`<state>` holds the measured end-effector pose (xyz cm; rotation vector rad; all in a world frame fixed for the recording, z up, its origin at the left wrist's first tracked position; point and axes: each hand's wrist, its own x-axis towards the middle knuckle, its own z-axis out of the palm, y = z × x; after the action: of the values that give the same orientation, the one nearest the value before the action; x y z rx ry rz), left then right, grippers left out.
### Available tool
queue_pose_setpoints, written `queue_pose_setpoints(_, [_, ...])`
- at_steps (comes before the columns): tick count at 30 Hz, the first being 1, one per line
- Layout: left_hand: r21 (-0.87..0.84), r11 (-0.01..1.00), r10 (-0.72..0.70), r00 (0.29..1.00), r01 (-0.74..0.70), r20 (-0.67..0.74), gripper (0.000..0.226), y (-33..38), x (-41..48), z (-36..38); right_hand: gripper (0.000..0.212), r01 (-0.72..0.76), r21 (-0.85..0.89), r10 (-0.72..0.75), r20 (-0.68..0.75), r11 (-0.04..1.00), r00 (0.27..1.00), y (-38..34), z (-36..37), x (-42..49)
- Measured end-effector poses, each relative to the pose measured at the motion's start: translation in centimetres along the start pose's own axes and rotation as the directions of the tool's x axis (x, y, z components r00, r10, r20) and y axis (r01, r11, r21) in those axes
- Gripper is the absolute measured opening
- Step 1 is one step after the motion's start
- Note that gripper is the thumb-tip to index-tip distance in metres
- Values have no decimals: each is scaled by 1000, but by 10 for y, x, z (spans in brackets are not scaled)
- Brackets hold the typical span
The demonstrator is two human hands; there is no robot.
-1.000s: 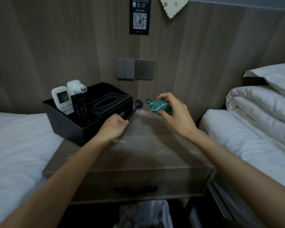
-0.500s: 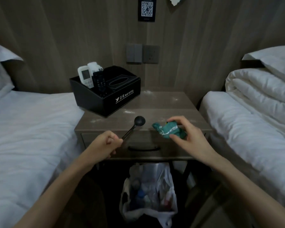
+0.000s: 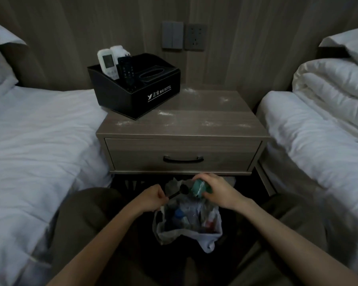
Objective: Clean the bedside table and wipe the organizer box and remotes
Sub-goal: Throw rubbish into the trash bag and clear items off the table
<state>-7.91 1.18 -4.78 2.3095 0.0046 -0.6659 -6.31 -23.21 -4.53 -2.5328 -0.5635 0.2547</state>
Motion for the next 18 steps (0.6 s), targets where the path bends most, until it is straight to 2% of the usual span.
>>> queue_pose_setpoints(4, [-28, 999, -17, 1000, 17, 0, 29, -2, 28, 32, 57, -82, 11, 82, 50, 997, 995, 18, 24, 13])
queue_pose_setpoints(8, [-35, 998, -56, 998, 57, 23, 10, -15, 43, 52, 64, -138, 76, 125, 151, 988, 981, 33, 40, 15])
queue_pose_setpoints(10, [61, 996, -69, 997, 70, -31, 24, -28, 48, 54, 59, -181, 55, 171, 157, 982, 973, 41, 46, 15])
queue_pose_setpoints(12, [174, 981, -48, 983, 80, -177, 37, -35, 48, 52, 53, -177, 4, 174, 159, 984, 972, 43, 52, 16])
queue_pose_setpoints(13, [165, 982, -58, 973, 97, -224, 45, -37, 48, 51, 51, -157, -5, 155, 166, 988, 974, 41, 56, 18])
queue_pose_setpoints(16, [52, 989, -130, 976, 141, -175, 64, -45, 52, 53, 51, -96, -21, 98, 231, 995, 968, 39, 73, 22])
queue_pose_setpoints(18, [0, 992, -128, 985, 129, -115, 67, -51, 55, 57, 53, -72, -57, 86, 309, 996, 947, 43, 91, 25])
